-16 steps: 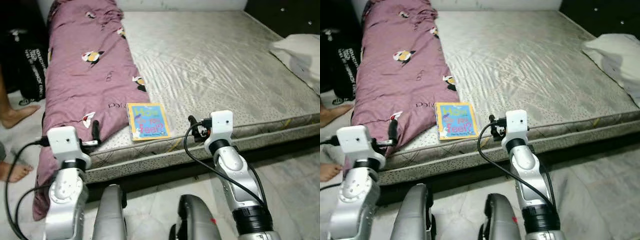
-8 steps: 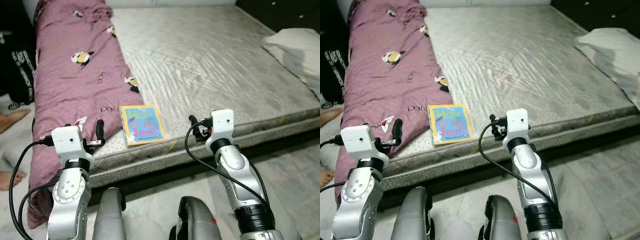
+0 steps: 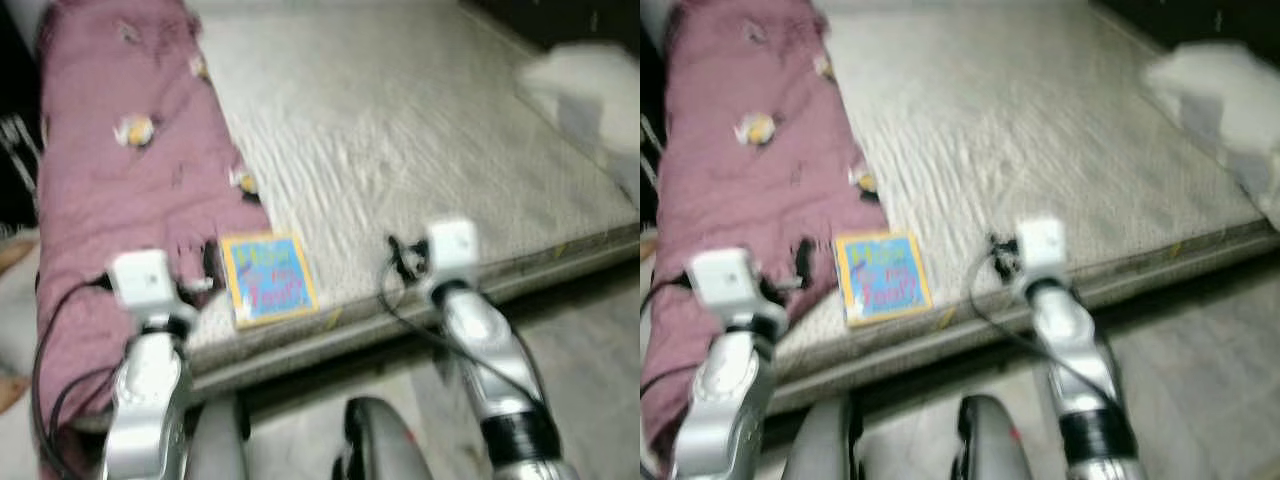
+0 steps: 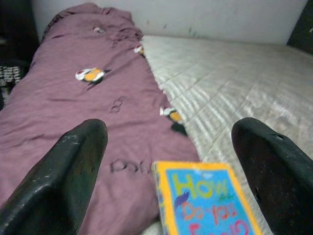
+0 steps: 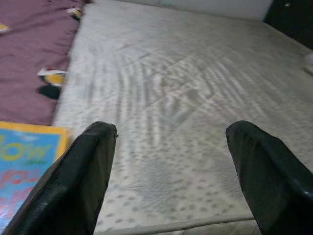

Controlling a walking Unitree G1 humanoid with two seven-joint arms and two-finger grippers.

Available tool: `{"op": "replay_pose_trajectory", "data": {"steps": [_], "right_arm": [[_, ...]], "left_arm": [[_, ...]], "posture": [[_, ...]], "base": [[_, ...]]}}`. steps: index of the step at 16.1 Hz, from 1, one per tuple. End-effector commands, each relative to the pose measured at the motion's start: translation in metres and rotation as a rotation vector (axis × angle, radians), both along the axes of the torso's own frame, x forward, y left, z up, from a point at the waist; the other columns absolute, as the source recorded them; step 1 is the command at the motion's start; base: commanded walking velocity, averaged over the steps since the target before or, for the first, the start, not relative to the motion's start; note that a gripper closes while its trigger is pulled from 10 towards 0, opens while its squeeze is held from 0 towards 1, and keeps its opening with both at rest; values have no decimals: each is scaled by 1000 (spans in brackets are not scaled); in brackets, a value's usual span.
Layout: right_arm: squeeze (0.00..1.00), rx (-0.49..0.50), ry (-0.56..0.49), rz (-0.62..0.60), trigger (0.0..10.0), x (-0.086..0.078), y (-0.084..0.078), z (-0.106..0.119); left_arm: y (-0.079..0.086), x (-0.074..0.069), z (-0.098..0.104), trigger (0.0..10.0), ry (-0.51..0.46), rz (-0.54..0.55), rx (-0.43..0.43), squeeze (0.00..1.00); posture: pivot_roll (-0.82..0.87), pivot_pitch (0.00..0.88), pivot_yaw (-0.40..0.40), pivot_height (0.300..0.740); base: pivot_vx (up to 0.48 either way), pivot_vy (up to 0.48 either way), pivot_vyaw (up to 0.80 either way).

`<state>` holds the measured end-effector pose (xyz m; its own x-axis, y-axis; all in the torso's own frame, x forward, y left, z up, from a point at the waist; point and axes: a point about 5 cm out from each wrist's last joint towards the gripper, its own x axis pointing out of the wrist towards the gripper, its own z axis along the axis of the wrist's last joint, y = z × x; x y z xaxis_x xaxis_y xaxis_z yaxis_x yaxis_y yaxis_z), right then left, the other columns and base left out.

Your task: Clean up the room

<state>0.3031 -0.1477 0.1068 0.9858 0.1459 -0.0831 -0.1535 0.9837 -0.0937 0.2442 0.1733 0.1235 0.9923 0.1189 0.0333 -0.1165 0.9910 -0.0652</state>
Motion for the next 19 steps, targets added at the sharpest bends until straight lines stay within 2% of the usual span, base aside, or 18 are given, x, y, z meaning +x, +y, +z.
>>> {"op": "replay_pose_trajectory", "data": {"steps": [1,4,5,6,11,14,19], "right_arm": [[0,13,-23,33,10000,2,12,6],[0,11,-17,33,10000,2,11,6],[0,13,-16,34,10000,2,11,6],[0,17,-20,30,10000,3,11,7],[0,1,-32,24,10000,3,4,14],[0,-14,-28,31,10000,0,1,13],[0,-37,-10,29,10000,-5,-8,13]], "left_arm": [[9,-1,1,10000,-1,25,16,0],[14,0,1,10000,7,78,17,0],[23,1,-2,10000,34,126,3,0],[29,4,-4,10000,52,151,-4,0],[41,20,-7,10000,80,158,-21,0],[40,26,-7,10000,76,160,-28,0],[40,34,-14,10000,87,193,-9,0]], "posture": [[50,95,-71,622],[50,105,-72,622],[48,110,-69,622],[42,126,-66,607],[27,143,-68,552],[11,146,-73,527],[-21,159,-100,527]], "base": [[330,0,0],[0,0,0],[0,0,0],[0,0,0],[0,0,0],[0,0,0],[0,0,0]]}}
